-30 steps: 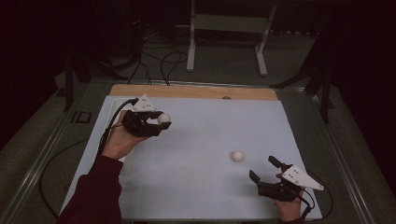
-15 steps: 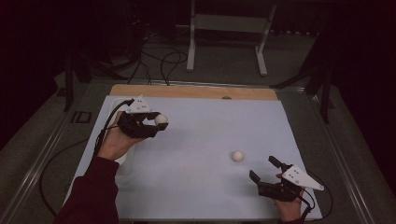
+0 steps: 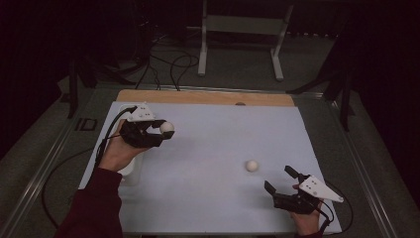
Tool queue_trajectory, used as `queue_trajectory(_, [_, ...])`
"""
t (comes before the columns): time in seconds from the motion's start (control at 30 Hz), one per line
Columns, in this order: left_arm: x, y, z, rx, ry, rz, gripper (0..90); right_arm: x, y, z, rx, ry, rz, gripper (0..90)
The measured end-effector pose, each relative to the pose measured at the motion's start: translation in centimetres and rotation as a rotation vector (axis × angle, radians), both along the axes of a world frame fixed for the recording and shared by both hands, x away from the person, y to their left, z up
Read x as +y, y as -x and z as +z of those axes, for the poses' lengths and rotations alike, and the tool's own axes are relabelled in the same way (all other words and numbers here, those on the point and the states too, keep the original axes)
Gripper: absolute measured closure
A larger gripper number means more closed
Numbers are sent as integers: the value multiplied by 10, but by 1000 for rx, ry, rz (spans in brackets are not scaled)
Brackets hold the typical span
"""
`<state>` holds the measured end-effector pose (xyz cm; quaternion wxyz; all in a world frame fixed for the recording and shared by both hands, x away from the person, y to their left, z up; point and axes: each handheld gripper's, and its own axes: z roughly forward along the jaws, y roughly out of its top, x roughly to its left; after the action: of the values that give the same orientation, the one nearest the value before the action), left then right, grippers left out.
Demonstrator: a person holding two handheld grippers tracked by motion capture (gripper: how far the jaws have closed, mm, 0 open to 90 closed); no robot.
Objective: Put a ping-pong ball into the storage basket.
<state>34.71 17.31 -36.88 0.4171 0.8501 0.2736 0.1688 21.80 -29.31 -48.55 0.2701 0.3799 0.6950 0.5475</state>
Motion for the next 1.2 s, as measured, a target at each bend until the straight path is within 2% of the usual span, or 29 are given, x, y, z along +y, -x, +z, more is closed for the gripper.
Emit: queue_trajectory(1.2, [24, 9, -2, -2, 9, 21, 513, 1, 0, 0, 1, -2, 3, 74])
